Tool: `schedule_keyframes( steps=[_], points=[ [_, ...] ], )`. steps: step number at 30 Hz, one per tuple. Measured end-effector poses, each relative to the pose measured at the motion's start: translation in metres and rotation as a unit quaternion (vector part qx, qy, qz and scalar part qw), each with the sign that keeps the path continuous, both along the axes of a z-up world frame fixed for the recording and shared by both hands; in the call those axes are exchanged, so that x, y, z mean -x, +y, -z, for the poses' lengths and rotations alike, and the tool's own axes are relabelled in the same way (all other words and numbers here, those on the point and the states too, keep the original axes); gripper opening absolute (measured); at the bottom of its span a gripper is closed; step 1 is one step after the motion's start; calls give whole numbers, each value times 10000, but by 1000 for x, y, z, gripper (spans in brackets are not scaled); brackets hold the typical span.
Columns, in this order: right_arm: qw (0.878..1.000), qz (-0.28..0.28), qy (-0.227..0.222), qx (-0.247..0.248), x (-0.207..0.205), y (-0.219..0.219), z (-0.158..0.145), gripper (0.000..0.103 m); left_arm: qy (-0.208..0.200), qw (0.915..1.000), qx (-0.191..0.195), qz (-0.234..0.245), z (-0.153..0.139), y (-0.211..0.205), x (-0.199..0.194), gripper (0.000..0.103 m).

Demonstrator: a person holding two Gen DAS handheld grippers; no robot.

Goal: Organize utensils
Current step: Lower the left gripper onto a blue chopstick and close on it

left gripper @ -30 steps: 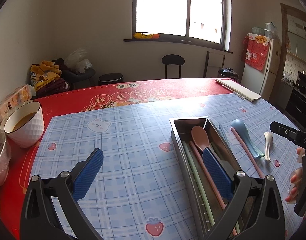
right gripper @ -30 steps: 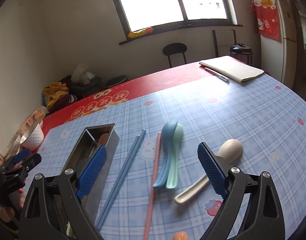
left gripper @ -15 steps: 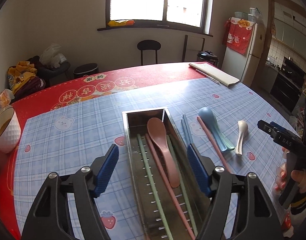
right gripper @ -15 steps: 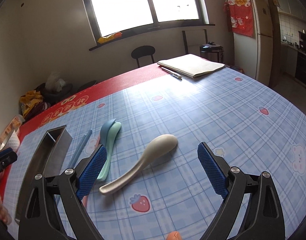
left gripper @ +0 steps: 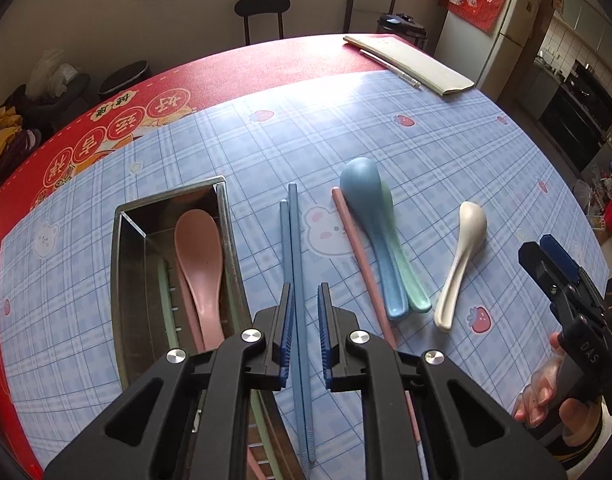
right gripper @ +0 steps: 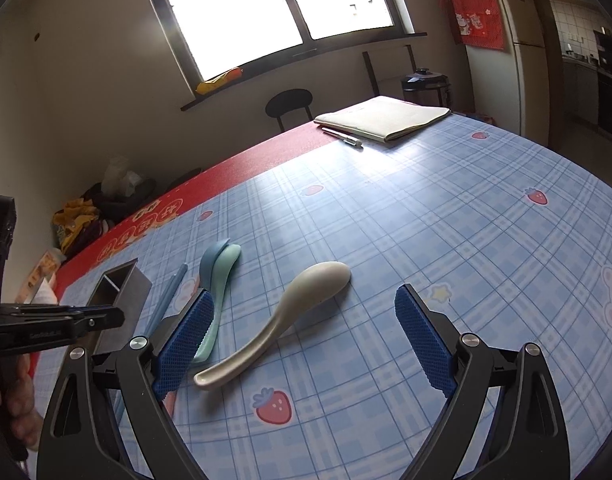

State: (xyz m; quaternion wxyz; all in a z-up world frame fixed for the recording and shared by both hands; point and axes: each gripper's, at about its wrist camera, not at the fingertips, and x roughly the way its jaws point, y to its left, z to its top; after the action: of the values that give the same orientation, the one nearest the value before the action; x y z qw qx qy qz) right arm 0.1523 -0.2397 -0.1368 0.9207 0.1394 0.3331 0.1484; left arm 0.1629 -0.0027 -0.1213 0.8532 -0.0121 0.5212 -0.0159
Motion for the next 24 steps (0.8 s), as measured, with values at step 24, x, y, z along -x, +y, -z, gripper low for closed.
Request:
schedule_keyframes(
  steps=[24],
  points=[
    [9976,-274,19,-641,1,-16,4,89,682,9938,-866,-158,32,-15,-42,12]
  ],
)
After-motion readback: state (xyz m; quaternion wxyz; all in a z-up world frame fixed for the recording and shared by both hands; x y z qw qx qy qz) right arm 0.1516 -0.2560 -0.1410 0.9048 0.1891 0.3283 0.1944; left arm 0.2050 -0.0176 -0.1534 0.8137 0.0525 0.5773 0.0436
